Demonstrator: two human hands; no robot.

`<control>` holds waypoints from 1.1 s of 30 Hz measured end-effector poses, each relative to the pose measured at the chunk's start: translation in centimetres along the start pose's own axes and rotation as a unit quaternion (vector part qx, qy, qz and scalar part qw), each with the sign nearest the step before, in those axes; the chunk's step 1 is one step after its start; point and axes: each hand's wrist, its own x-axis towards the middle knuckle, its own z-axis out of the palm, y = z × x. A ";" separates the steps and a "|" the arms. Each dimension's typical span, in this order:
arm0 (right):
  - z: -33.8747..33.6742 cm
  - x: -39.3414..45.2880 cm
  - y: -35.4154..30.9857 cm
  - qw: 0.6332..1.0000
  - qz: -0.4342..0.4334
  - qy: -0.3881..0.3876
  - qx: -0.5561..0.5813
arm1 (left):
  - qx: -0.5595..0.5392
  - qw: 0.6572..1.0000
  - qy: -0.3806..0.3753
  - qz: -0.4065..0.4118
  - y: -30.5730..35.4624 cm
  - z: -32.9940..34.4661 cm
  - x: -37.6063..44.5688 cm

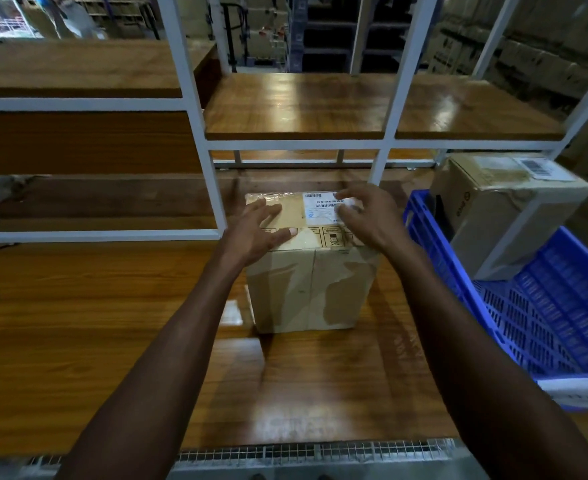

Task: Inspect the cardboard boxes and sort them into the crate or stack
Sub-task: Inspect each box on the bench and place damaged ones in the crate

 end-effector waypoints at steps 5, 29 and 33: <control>3.1 1.9 -1.8 0.960 0.022 -0.154 -0.232 | -0.012 1.000 -0.004 0.010 0.1 0.0 -0.2; 2.5 -7.6 3.8 0.979 0.067 0.039 0.191 | -0.181 0.976 0.116 0.018 -1.6 2.5 -3.8; 3.5 -9.1 6.8 0.951 0.119 -0.008 0.286 | -0.311 0.944 0.104 0.027 -2.5 2.5 -5.4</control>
